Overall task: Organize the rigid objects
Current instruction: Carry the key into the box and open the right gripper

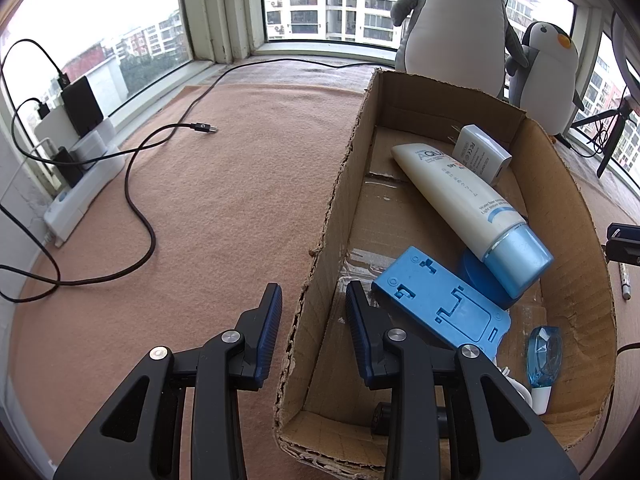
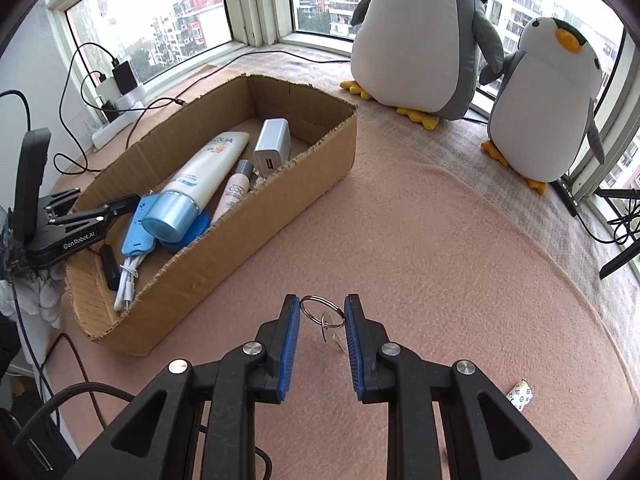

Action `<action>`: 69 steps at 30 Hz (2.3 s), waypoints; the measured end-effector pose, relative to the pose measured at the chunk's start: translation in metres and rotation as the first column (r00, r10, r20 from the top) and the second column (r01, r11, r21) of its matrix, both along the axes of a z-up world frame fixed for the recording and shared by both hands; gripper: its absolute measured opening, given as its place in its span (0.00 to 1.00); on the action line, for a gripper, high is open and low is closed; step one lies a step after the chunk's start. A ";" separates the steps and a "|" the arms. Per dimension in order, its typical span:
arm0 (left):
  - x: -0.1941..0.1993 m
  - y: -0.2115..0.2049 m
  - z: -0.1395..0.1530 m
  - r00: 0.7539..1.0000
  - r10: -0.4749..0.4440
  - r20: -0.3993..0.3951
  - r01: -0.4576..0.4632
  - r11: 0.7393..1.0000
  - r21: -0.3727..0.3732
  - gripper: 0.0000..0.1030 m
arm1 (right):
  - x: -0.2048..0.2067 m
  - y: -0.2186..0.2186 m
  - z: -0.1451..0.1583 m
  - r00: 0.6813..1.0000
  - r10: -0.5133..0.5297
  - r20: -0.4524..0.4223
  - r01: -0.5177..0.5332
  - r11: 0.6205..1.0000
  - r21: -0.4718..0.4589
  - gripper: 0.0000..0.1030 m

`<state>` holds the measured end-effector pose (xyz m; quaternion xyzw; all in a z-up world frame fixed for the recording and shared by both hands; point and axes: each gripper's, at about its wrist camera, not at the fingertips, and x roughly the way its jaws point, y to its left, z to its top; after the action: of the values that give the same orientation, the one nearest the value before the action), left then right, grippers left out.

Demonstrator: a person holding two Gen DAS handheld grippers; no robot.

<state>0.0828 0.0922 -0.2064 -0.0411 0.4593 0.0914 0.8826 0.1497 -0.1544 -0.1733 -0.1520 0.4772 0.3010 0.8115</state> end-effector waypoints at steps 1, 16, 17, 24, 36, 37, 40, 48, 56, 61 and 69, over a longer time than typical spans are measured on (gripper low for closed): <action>0.000 0.000 0.000 1.000 -0.001 0.000 0.001 1.000 0.000 0.30 | -0.001 0.001 0.002 1.000 0.001 0.009 -0.001 1.000 0.000 0.20; 0.002 -0.001 0.000 1.000 -0.001 0.000 0.001 1.000 0.001 0.30 | -0.006 0.015 0.039 0.998 0.010 0.063 -0.014 0.997 0.074 0.20; 0.002 -0.001 0.000 1.000 -0.001 0.000 0.001 1.000 0.001 0.30 | -0.006 0.018 0.045 0.997 0.015 0.071 -0.021 0.996 0.085 0.20; 0.002 -0.001 0.000 1.000 0.000 0.000 0.000 1.000 0.000 0.30 | -0.005 0.047 0.070 0.993 0.057 0.107 -0.072 0.987 0.145 0.20; 0.002 -0.002 0.000 1.000 0.002 0.001 -0.002 1.000 -0.003 0.30 | 0.024 0.080 0.058 0.997 0.033 0.064 -0.044 0.984 0.171 0.20; 0.002 -0.002 0.000 1.000 0.002 0.001 -0.002 1.000 -0.003 0.30 | 0.026 0.081 0.055 0.998 0.029 0.058 -0.038 0.985 0.165 0.20; 0.002 -0.002 0.000 1.000 0.001 0.001 -0.001 1.000 -0.002 0.30 | 0.032 0.083 0.047 0.999 0.013 0.045 -0.020 0.989 0.149 0.20; 0.002 -0.001 0.000 1.000 0.002 0.001 -0.002 1.000 -0.002 0.30 | 0.036 0.087 0.040 0.999 -0.011 0.048 0.004 0.991 0.134 0.23; 0.002 -0.001 0.000 1.000 0.002 0.001 -0.002 1.000 -0.002 0.30 | 0.031 0.083 0.045 0.997 -0.030 0.068 0.020 0.990 0.137 0.38; 0.002 -0.001 0.000 1.000 0.001 0.002 -0.001 1.000 -0.002 0.30 | 0.026 0.065 0.049 0.995 -0.079 0.061 0.069 0.986 0.153 0.42; 0.002 -0.001 0.000 1.000 -0.002 0.002 0.002 1.000 0.001 0.30 | 0.015 0.006 0.049 0.969 -0.246 0.038 0.236 0.955 0.179 0.43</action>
<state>0.0851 0.0911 -0.2064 -0.0402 0.4584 0.0909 0.8832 0.1650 -0.1482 -0.1245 -0.0307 0.4397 0.2355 0.8662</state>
